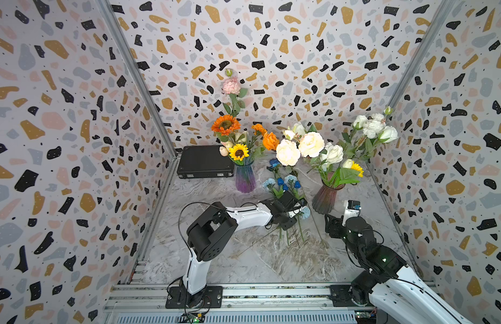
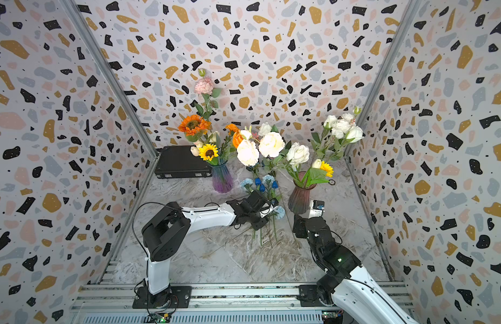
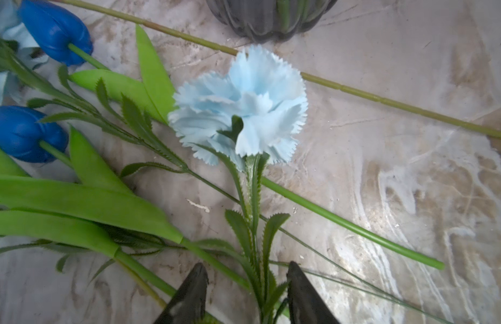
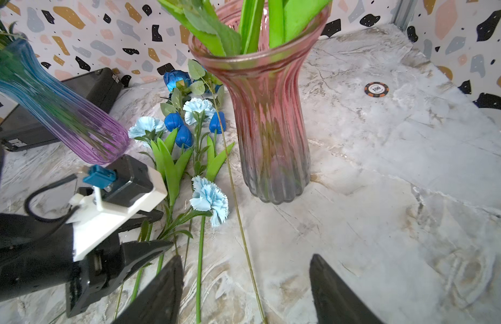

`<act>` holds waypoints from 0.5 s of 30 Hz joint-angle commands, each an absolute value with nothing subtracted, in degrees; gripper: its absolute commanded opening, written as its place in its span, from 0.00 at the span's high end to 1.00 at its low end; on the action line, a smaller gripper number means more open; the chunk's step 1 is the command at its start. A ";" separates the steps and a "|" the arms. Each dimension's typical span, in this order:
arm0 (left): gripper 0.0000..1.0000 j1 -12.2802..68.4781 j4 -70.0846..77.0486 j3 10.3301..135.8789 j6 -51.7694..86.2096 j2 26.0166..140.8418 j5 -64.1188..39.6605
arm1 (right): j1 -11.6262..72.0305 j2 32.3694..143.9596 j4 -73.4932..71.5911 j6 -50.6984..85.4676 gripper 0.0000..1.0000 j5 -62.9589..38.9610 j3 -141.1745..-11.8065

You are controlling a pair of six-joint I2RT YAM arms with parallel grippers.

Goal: Pick out blue flowers from the vase
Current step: Adjust the flower at the center of the board.

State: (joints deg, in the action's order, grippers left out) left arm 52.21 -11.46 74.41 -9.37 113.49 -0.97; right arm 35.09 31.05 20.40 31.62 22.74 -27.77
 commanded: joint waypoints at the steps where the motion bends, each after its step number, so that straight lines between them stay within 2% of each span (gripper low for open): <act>1: 0.58 52.88 -13.52 75.84 -10.48 114.49 -1.45 | 34.81 30.07 22.15 31.11 0.28 23.22 -27.31; 4: 0.64 53.05 -13.80 76.02 -10.48 115.28 -1.49 | 34.72 29.91 22.04 31.20 0.28 23.16 -27.09; 7: 0.77 53.07 -13.50 76.23 -10.12 115.69 -1.32 | 34.72 29.86 22.21 31.11 0.28 22.95 -27.05; 9: 0.77 53.02 -12.98 76.46 -9.79 115.59 -1.08 | 34.71 29.54 22.49 31.11 0.28 23.04 -27.07; 11: 0.85 53.05 -11.93 76.64 -9.22 115.00 -1.15 | 34.63 29.17 22.59 31.03 0.28 23.03 -26.97; 15: 0.91 53.05 -10.81 77.08 -7.92 113.22 -1.84 | 34.63 28.95 22.76 31.11 0.28 23.03 -26.86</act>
